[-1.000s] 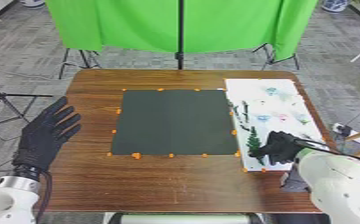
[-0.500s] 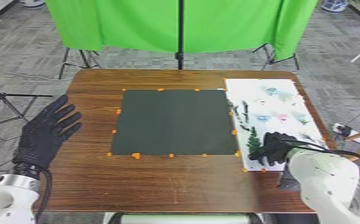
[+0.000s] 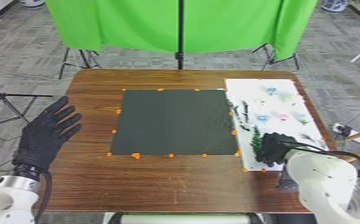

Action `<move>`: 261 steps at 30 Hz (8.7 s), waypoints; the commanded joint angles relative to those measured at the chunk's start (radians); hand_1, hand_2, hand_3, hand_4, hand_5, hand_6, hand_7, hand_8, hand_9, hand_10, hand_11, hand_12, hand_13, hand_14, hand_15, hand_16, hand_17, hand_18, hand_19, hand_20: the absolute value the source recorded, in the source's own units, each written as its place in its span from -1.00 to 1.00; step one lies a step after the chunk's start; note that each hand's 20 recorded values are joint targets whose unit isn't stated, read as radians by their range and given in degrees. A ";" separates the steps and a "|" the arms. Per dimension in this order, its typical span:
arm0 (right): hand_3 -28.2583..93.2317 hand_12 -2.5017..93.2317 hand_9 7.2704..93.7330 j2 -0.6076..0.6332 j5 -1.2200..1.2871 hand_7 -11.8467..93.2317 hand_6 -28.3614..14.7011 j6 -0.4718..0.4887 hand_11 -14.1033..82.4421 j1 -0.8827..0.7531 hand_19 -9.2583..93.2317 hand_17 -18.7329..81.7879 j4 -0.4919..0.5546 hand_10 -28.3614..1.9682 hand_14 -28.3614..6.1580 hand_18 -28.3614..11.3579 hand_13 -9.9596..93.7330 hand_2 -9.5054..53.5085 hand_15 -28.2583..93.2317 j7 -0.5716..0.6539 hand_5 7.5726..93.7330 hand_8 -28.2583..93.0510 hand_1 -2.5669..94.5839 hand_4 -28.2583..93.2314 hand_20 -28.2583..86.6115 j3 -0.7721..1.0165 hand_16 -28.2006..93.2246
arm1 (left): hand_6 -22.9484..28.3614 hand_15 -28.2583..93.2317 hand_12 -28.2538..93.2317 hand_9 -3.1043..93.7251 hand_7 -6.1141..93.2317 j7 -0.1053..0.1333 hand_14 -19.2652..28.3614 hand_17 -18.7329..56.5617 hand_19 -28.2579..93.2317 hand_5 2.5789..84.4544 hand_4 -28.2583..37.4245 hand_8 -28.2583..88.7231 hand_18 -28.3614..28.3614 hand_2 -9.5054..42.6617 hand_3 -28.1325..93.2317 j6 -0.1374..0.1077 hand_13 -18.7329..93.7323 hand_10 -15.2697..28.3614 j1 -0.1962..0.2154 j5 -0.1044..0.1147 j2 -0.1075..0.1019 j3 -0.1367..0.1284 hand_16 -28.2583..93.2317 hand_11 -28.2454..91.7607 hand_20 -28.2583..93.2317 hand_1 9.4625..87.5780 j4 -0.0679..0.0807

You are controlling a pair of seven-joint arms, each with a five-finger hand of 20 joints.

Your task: Arrange flowers

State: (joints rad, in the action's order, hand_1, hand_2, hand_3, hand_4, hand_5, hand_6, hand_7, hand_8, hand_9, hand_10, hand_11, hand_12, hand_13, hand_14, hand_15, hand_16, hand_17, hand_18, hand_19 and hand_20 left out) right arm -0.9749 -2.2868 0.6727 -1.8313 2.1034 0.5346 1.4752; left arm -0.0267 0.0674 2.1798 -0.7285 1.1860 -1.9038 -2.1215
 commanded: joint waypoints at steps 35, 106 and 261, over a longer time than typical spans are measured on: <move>1.00 -0.50 1.00 -0.089 0.127 0.42 0.31 -0.373 0.61 0.290 0.79 0.19 0.013 0.25 0.18 -0.35 0.96 -0.83 0.67 -0.246 1.00 -0.68 -0.31 -0.69 -0.25 -0.177 -0.03 | 0.01 0.18 -0.36 -0.50 -0.39 -0.014 0.34 -0.79 0.20 -0.40 -1.00 -0.75 0.67 -0.76 0.63 -0.004 -0.40 0.19 0.187 0.007 -0.076 -0.201 -0.61 -0.04 -0.44 -0.59 -0.090; 0.99 -0.46 1.00 -0.432 -0.419 0.36 0.39 -0.672 0.55 0.561 0.75 0.14 -0.611 0.33 0.22 -0.35 0.93 -0.84 0.66 -0.274 1.00 -0.69 -0.30 -0.85 -0.18 -0.868 -0.02 | 0.00 0.18 -0.35 -0.50 -0.39 -0.066 0.34 -0.79 0.20 -0.40 -1.00 -0.75 0.67 -0.77 0.63 0.039 -0.40 0.19 0.104 0.042 -0.136 -0.135 -0.61 -0.04 -0.44 -0.59 -0.046; 0.85 -0.09 0.83 -0.220 -0.217 0.28 0.38 -0.305 0.61 0.623 0.96 0.14 -0.387 0.35 0.12 -0.62 0.71 -1.00 0.89 -0.077 0.66 -0.35 -0.11 -1.00 0.08 -0.674 0.03 | 0.01 0.18 -0.35 -0.50 -0.39 -0.031 0.34 -0.80 0.20 -0.40 -1.00 -0.75 0.67 -0.75 0.63 -0.007 -0.40 0.19 0.203 0.021 -0.060 -0.163 -0.61 -0.04 -0.44 -0.60 -0.094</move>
State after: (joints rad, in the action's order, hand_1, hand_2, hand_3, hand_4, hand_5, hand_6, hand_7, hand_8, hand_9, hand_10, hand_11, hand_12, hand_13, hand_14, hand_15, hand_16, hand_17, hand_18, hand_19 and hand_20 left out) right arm -1.1393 -2.4120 0.3969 -1.2174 1.7568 0.4092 0.8333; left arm -0.0453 0.0724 2.3773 -0.7030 1.1208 -2.0714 -2.2136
